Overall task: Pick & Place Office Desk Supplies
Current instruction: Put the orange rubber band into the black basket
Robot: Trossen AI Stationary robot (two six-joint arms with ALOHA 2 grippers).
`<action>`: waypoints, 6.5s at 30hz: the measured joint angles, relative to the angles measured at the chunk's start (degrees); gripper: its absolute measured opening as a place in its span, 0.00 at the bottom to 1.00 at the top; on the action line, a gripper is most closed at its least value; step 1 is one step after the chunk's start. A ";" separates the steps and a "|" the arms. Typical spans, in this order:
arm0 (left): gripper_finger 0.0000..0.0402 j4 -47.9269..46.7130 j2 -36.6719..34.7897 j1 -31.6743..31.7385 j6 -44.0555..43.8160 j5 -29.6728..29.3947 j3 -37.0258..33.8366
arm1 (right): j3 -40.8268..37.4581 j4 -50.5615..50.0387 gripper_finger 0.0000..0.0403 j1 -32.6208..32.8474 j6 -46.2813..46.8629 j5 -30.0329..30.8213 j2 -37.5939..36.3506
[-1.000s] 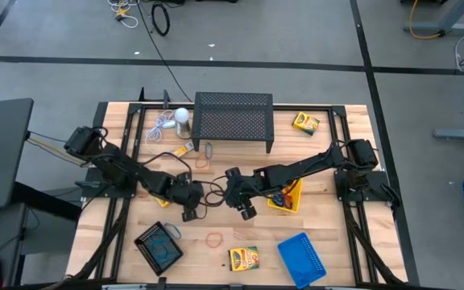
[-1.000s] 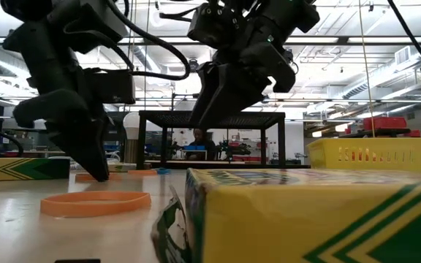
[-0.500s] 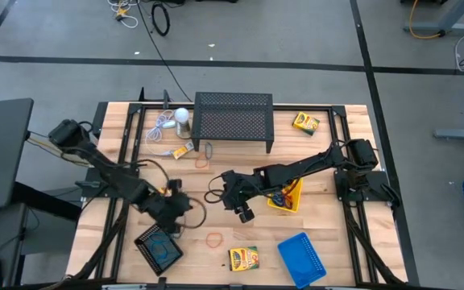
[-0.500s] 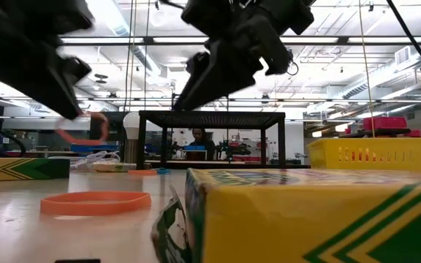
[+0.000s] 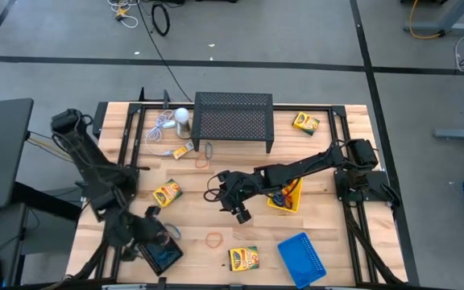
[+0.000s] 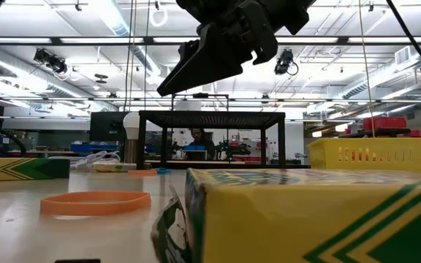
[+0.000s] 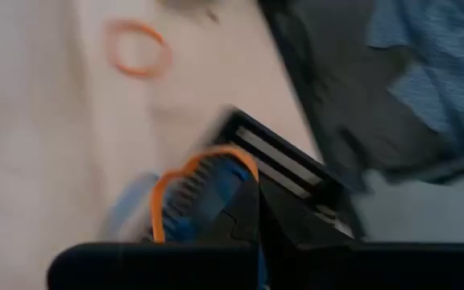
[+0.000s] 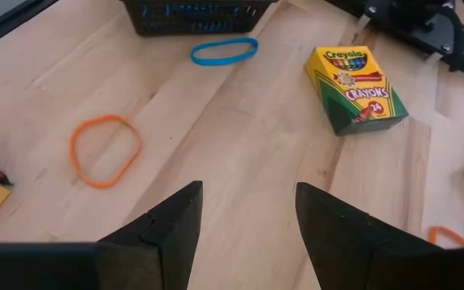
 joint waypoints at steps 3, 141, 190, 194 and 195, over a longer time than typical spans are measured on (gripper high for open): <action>0.00 0.09 0.13 -2.59 -4.89 2.11 0.00 | 0.00 0.00 0.52 0.00 -0.01 -0.01 0.00; 0.42 91.22 9.84 33.29 52.19 -5.19 -31.32 | 21.14 -5.34 0.00 9.73 -10.05 -2.94 15.47; 0.23 78.40 9.84 32.55 50.38 4.63 -25.24 | 21.24 -13.88 0.00 8.11 -5.04 22.55 5.64; 0.03 78.39 9.84 32.55 52.17 4.60 -25.24 | 21.24 -13.88 0.00 8.13 -5.02 22.55 5.64; 0.02 78.39 9.84 32.49 52.49 4.35 -25.24 | 21.24 -13.92 0.00 8.13 -5.02 22.50 5.64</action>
